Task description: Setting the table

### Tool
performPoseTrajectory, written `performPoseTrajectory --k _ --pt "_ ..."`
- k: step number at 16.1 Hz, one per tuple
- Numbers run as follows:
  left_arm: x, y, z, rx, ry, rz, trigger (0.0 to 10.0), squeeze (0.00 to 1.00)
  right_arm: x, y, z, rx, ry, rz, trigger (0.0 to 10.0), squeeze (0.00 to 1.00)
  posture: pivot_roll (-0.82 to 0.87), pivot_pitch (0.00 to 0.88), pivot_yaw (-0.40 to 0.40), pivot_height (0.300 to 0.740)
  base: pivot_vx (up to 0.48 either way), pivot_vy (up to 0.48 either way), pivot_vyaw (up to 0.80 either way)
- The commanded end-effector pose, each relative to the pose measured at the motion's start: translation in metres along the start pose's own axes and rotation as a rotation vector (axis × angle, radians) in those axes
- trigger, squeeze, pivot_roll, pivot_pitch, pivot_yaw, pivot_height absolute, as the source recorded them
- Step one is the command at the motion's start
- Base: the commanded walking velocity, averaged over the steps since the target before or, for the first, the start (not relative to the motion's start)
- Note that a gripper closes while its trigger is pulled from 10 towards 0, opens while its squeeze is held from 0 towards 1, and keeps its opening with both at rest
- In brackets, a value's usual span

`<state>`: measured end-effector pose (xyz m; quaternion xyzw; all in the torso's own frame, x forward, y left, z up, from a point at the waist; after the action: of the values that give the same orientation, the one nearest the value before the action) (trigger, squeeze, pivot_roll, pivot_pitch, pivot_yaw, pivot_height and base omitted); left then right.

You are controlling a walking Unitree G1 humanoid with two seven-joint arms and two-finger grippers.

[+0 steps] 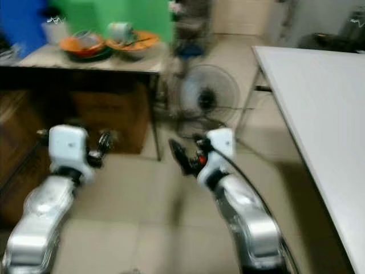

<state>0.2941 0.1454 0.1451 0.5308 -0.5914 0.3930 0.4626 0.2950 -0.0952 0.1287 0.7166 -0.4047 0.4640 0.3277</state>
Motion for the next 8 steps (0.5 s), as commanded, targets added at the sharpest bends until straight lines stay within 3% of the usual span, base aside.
performPoseTrajectory --k 1,3,5,7,8 --pt "0.007 0.0 -0.012 0.036 -0.02 0.019 10.0 0.0 0.002 -0.005 -0.005 0.0 0.002 0.003 10.0 0.0 0.18 0.0 0.009 0.727 0.364 0.0 0.0" --pt "0.01 0.0 -0.016 0.046 -0.016 0.029 10.0 0.0 0.012 -0.005 -0.001 -0.041 0.02 0.054 10.0 0.0 0.18 0.0 0.014 0.727 0.373 0.0 0.0" --pt "0.009 0.001 -0.019 0.058 -0.009 0.03 10.0 0.0 0.028 -0.003 0.013 -0.118 -0.037 0.165 10.0 0.0 0.18 0.0 0.017 0.727 0.382 0.0 0.0" --pt "0.008 0.001 -0.021 0.063 -0.006 0.031 10.0 0.0 0.035 0.0 0.014 -0.082 -0.103 0.217 10.0 0.0 0.18 0.0 0.018 0.727 0.382 0.0 0.0" --pt "0.008 0.001 -0.021 0.065 -0.005 0.032 10.0 0.0 0.037 0.001 0.016 -0.092 -0.093 0.231 10.0 0.0 0.18 0.0 0.017 0.727 0.379 0.0 0.0"
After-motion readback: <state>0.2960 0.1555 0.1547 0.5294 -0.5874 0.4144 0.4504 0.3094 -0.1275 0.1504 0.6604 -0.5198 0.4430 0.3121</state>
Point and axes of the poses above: a point about 5 cm out from each wrist's last joint towards the gripper, its own y axis pointing back from the gripper into the wrist, its own x axis along the axis of the wrist's last joint, z = x × y, the point moved 4 cm from there along -y, pointing out of the wrist towards the gripper, and after that the axes turned 7 degrees about -y, right-handed, at the moved point
